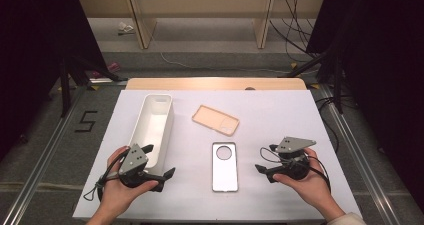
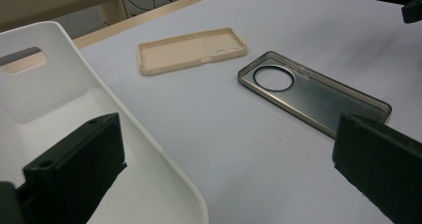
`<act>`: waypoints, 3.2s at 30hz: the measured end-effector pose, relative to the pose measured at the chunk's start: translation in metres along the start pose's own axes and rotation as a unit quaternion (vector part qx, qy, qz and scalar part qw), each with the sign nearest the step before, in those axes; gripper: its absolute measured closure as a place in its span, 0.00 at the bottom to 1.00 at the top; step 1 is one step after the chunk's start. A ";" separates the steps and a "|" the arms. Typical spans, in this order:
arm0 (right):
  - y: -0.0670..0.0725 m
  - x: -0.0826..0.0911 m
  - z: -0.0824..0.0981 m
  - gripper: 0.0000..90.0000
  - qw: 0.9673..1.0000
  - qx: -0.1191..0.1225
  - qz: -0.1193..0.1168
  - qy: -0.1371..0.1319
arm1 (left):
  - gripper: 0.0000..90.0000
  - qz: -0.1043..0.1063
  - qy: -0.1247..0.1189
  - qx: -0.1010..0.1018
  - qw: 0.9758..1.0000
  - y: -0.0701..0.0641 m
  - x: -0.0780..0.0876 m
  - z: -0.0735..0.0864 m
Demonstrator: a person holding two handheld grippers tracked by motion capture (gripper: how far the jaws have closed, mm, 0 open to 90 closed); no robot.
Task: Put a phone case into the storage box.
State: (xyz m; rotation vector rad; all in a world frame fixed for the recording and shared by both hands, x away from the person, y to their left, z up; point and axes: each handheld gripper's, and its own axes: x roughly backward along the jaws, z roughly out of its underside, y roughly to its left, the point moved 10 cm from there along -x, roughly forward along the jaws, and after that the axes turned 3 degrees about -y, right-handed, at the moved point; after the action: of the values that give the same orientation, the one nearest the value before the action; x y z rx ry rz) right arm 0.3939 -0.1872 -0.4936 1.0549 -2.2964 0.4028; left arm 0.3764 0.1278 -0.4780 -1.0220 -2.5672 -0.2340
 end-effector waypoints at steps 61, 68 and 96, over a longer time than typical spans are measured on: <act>0.110 -0.078 0.003 0.59 0.893 0.293 -0.146 0.309 | 0.00 0.007 -0.003 -0.001 1.000 -0.003 -0.002 0.000; 0.111 -0.080 0.005 0.65 0.887 0.293 -0.150 0.323 | 0.00 0.008 -0.004 0.000 1.000 -0.003 -0.002 -0.001; 0.119 -0.081 0.009 0.94 0.872 0.299 -0.157 0.353 | 0.00 0.015 -0.002 -0.004 1.000 -0.006 -0.003 0.000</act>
State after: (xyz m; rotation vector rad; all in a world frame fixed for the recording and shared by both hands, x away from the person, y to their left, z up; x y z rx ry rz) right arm 0.3416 -0.0667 -0.5542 1.2621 -1.3331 1.1894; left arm 0.3739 0.1214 -0.4795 -1.0644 -2.5549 -0.2349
